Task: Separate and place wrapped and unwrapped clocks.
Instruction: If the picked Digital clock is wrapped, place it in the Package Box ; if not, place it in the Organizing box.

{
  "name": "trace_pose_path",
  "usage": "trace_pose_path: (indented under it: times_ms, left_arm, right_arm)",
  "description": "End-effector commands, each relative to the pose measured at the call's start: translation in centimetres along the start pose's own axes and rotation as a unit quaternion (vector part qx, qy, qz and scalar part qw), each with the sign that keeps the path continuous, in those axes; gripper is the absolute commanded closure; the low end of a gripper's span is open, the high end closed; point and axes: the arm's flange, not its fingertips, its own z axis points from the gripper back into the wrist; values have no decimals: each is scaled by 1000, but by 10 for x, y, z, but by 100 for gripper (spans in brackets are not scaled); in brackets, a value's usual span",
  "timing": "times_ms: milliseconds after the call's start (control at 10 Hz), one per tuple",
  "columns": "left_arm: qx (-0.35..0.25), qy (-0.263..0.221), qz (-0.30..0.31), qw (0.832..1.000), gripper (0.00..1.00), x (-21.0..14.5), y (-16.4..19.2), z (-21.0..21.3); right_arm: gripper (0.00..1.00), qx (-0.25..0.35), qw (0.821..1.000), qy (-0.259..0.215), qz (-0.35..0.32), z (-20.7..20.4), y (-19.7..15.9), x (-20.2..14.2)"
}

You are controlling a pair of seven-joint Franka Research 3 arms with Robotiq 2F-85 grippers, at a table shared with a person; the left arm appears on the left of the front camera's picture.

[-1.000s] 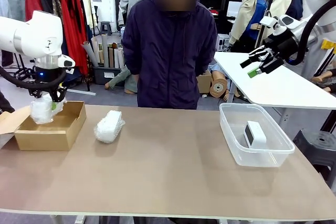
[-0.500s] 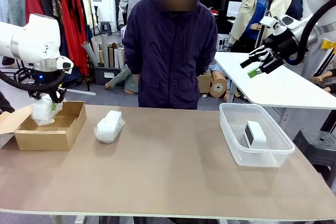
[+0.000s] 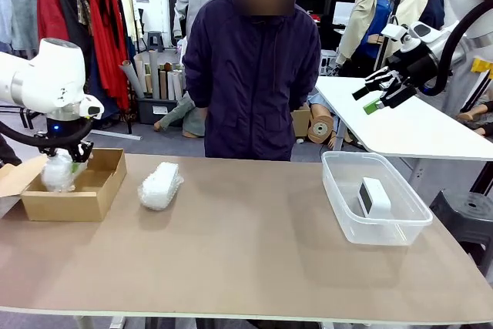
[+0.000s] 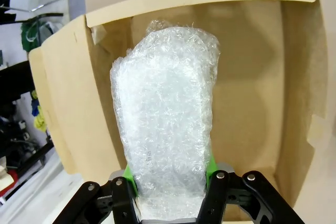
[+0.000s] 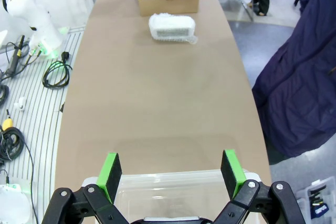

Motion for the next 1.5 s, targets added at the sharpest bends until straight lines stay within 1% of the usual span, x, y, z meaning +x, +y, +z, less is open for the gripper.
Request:
trace_pose_path:
  times_ms: [0,200,400,500,900,1000,1200,1400]
  left_arm:
    - [28,-3,26,999,100,-1,2,-12]
    - [21,4,20,1000,100,-1,5,-28]
    - [29,11,15,999,100,0,3,-39]
    - [29,15,12,999,92,-1,2,-42]
    - [32,3,13,999,16,-4,2,-35]
    - [31,1,13,999,0,-4,1,-32]
    - [36,-9,19,999,0,-10,0,-20]
    - [28,-24,11,999,0,-18,-6,2]
  right_arm:
    - [0,3,1000,8,4,0,3,2]
    - [0,3,1000,8,4,0,3,2]
    - [0,3,1000,8,4,0,3,2]
    - [0,3,1000,8,4,0,3,2]
    - [0,3,1000,8,4,0,3,2]
    - [0,3,1000,8,4,0,3,2]
    - [0,3,1000,8,4,0,3,2]
    - [0,3,1000,8,4,0,3,2]
